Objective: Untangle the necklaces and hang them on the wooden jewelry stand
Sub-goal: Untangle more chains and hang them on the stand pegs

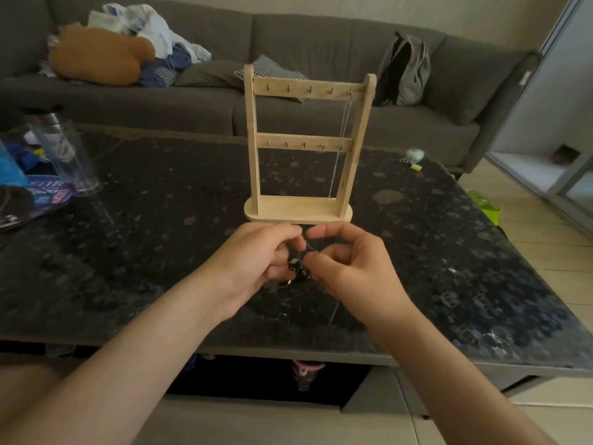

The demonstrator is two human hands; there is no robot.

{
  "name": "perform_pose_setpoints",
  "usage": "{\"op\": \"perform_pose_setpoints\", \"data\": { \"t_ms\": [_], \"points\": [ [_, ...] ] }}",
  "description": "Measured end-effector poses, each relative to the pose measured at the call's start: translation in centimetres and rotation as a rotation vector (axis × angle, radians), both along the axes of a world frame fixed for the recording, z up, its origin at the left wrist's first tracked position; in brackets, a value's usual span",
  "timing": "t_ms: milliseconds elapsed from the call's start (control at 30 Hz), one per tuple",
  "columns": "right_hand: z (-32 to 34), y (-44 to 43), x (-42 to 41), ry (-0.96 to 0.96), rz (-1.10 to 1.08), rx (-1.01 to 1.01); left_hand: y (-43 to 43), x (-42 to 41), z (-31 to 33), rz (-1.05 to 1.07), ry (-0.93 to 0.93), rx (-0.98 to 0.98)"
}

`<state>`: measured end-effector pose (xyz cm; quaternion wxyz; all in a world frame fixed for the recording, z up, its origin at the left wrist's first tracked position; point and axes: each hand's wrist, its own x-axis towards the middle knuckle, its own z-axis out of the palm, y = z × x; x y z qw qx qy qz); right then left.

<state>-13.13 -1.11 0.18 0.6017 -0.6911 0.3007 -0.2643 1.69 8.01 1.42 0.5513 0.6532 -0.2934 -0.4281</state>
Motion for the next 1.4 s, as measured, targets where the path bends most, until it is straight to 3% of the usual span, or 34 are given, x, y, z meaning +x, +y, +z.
{"op": "perform_pose_setpoints", "data": {
  "t_ms": [200, 433, 733, 967, 1200, 1400],
  "points": [
    [-0.2, -0.3, -0.1, 0.109, -0.093, -0.135, 0.1, 0.1, 0.3, 0.082, 0.113, 0.001],
    [-0.7, -0.7, -0.1, 0.163, -0.196, -0.189, 0.1, 0.8, 0.2, 0.279, 0.384, -0.111],
    [-1.2, -1.3, -0.1, 0.173, -0.295, -0.174, 0.1, 0.6, 0.1, 0.208, 0.252, -0.029],
    [-1.8, -1.8, -0.2, 0.212, -0.332, -0.152, -0.1, 0.9, -0.1, 0.185, 0.415, -0.148],
    [-1.8, -2.0, -0.1, 0.144, -0.303, -0.09, 0.1, 0.6, 0.0, 0.052, 0.212, 0.059],
    [-1.0, -1.3, 0.0, 0.008, -0.247, -0.185, 0.0, 0.5, 0.0, -0.071, 0.268, 0.125]
  ]
}}
